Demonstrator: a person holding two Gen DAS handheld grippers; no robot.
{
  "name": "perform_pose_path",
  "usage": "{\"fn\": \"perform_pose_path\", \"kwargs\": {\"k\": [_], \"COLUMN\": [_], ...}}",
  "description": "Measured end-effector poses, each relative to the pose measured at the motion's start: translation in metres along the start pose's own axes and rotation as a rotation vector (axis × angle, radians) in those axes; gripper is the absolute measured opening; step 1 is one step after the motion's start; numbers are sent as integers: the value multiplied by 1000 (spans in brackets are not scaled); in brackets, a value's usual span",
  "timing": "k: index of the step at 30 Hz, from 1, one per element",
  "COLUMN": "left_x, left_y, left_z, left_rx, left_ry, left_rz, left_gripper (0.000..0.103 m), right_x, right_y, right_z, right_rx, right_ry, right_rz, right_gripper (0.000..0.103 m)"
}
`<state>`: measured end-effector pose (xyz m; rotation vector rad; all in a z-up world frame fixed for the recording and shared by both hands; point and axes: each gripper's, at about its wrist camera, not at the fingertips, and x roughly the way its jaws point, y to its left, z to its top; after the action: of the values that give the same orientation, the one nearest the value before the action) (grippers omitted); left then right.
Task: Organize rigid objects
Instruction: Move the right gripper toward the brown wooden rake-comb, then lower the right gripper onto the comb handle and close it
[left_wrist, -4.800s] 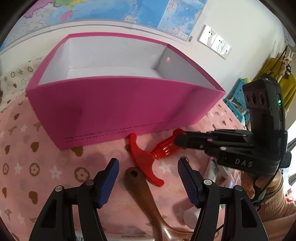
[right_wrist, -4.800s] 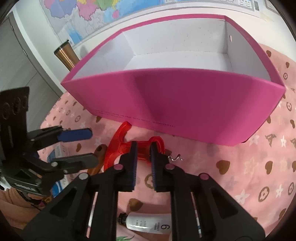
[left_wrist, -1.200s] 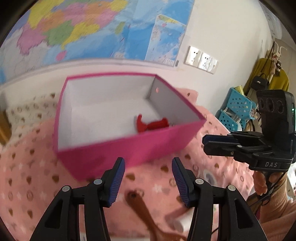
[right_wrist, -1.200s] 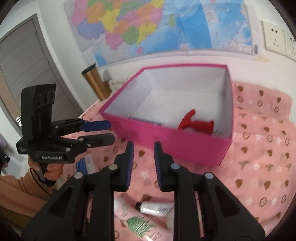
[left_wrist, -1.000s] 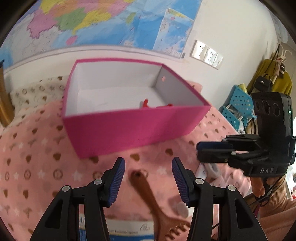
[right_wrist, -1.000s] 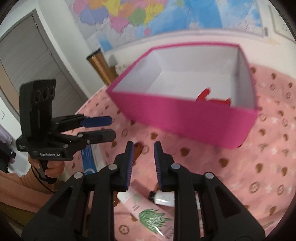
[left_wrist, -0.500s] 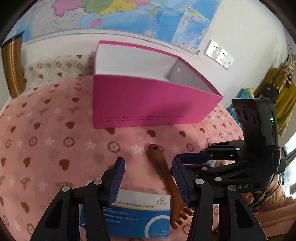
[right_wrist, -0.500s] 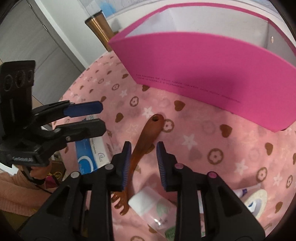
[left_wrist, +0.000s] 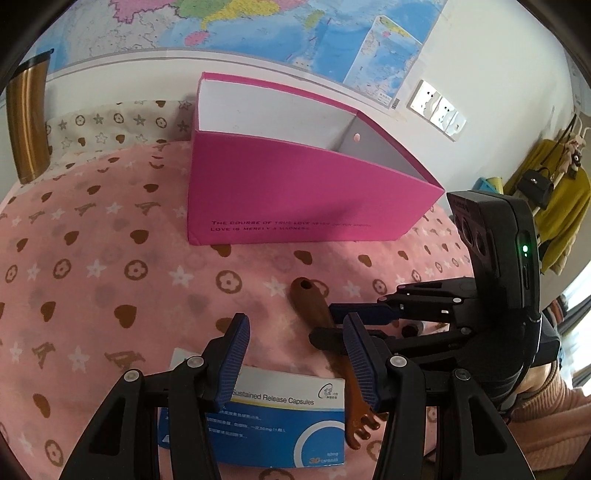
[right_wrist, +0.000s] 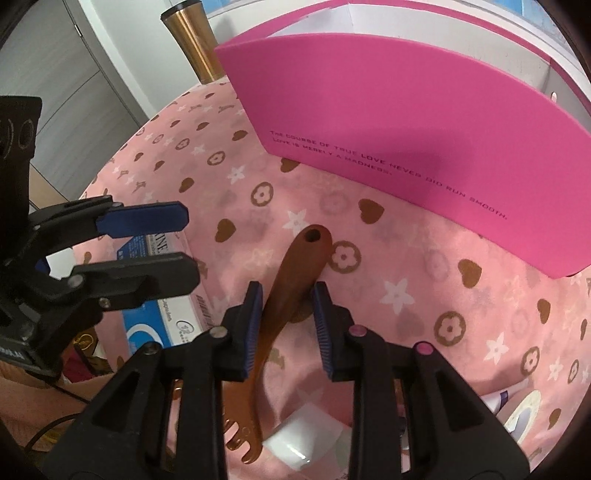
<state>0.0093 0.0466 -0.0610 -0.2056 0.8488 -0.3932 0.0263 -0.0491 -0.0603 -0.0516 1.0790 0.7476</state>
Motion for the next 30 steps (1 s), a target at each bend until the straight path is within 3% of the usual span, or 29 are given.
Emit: {"fn": "perform_pose_path", "kwargs": {"k": [5,15,18,20,27,30], "left_x": [3,27,34,40,52,47], "left_y": [-5,-35,-43,-47,-48,-45], "left_z": [-2,-5,-2,1,1,-4], "left_rx": [17,92,104,103,84,86], "left_ry": [12,84,100,113,152,150], "left_rz": [-21,-113,-146,-178,-158,-140], "left_gripper": [54,54,54,54,54,54], "right_x": [-3,-31,-38,-42,-38,-29], "right_y": [-9,-37,-39,-39,-49,-45], "right_z": [-3,-11,-12,-14,-13,-9], "right_rx": [55,177,189,186,210,185], "right_ry": [-18,-117,-142,-152,-123,-82], "right_rz": [37,176,201,207,201,158], "right_gripper": [20,18,15,5,9,18]}}
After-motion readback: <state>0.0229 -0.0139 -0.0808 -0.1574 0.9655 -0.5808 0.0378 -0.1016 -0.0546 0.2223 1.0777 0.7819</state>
